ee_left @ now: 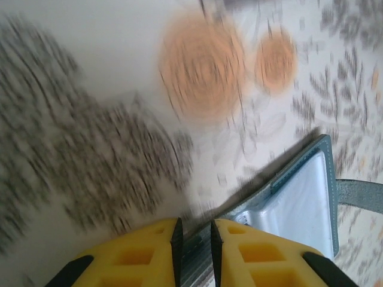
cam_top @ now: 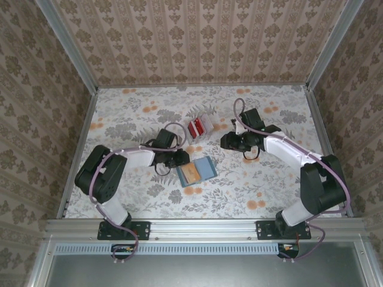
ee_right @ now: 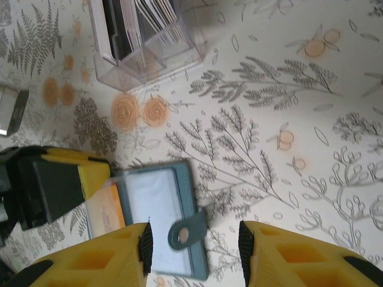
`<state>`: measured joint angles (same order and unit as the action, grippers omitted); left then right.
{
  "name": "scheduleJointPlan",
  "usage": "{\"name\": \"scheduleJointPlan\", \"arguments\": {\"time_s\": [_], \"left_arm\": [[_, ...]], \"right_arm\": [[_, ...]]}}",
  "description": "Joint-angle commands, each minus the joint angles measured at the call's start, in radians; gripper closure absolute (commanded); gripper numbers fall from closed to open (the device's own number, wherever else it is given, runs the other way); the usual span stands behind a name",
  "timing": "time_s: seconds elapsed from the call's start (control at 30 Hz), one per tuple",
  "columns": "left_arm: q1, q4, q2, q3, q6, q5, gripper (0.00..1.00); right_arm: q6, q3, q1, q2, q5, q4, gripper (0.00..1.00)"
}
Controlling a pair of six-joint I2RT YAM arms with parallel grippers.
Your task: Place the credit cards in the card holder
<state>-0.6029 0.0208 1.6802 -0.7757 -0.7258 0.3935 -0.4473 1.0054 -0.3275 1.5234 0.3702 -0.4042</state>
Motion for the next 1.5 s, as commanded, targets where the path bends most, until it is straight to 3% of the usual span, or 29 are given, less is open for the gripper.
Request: {"name": "scheduleJointPlan", "arguments": {"time_s": [0.0,0.2,0.33,0.43,0.6,0.87,1.13,1.47], "left_arm": [[-0.092,0.06,-0.059,0.069,-0.066,-0.042,0.77],[-0.228,0.096,-0.166,0.158,-0.195,-0.171,0.78],[-0.215,0.086,-0.245,0.221,-0.225,-0.264,0.79],[-0.171,0.112,-0.262,0.209,-0.2,-0.282,0.79],[-0.12,0.117,-0.222,0.166,-0.14,-0.245,0.8],[-0.131,0.097,-0.158,0.156,-0.123,-0.177,0.82],[-0.141,0.088,-0.243,0.282,-0.172,-0.19,0.86],[-0.138,0.165,-0.432,0.38,-0.216,-0.253,0.89]], "right_arm": [[0.008,-0.039,0.01,-0.033,-0.023,-0.012,0.56],[0.004,-0.062,0.012,-0.055,0.0,-0.04,0.56],[0.012,-0.176,0.005,-0.2,0.15,-0.069,0.59],[0.006,-0.255,-0.077,-0.305,0.226,-0.127,0.62],[-0.069,-0.355,-0.346,-0.305,0.095,-0.178,0.7],[-0.232,-0.441,-0.489,-0.161,-0.032,0.104,0.76],[-0.294,-0.372,-0.465,0.001,-0.228,0.279,0.79],[-0.189,-0.081,-0.402,0.219,-0.224,0.308,0.8]]}}
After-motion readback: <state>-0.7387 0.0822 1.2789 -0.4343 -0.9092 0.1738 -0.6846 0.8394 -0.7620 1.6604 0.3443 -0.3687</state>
